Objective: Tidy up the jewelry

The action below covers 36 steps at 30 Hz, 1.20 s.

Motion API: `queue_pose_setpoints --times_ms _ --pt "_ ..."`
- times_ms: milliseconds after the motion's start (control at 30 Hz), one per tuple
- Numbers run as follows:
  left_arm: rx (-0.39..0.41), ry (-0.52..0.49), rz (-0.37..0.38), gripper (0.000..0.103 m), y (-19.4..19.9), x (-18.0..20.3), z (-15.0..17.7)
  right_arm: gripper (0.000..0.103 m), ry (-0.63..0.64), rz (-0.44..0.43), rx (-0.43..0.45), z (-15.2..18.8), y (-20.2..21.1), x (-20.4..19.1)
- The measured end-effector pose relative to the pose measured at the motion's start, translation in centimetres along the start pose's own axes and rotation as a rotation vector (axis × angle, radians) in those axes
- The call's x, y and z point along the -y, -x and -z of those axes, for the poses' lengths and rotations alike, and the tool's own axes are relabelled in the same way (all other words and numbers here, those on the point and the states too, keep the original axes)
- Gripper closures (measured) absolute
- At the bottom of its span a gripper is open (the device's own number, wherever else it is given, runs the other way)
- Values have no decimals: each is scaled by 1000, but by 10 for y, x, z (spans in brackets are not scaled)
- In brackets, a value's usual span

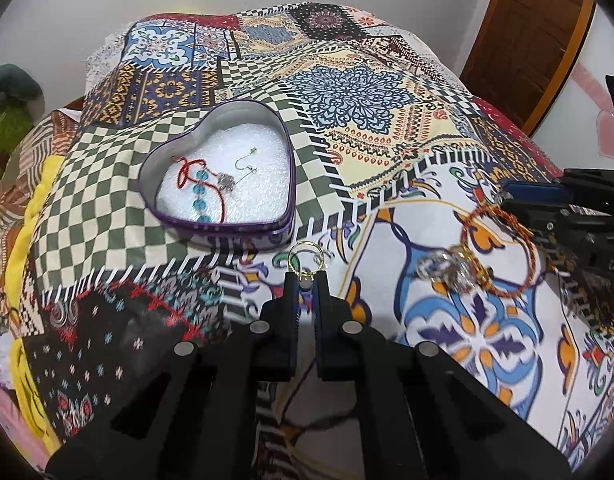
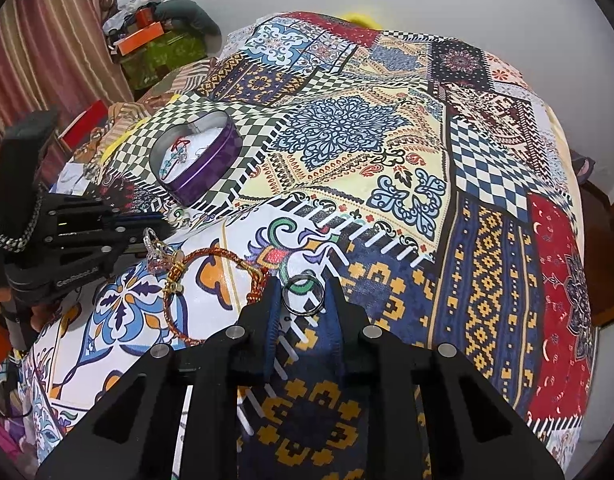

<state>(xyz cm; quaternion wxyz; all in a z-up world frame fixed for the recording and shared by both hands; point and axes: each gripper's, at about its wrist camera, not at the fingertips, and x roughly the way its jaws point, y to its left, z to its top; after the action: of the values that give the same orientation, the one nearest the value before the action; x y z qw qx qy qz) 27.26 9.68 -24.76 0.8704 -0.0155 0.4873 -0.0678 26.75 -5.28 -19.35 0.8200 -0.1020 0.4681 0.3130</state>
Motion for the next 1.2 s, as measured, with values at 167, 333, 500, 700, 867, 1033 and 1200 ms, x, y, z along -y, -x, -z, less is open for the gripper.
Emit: queue_pose_setpoints --times_ms 167,333,500,700,867,1033,1200 --pt "26 6 -7 98 20 1 7 83 -13 15 8 4 10 0" --pt "65 13 -14 98 43 0 8 83 -11 35 26 3 25 -5" --pt "105 20 -15 98 65 -1 5 83 8 53 70 -6 44 -16" --pt "159 15 -29 98 92 -4 1 83 31 56 139 -24 66 -35" --pt "206 26 -42 98 112 -13 -7 83 57 43 196 -43 77 -55" --pt "239 44 -55 98 124 -28 -14 83 80 19 222 -62 73 -72" --pt "254 63 -64 98 128 -44 -21 83 94 -3 215 -76 58 -85"
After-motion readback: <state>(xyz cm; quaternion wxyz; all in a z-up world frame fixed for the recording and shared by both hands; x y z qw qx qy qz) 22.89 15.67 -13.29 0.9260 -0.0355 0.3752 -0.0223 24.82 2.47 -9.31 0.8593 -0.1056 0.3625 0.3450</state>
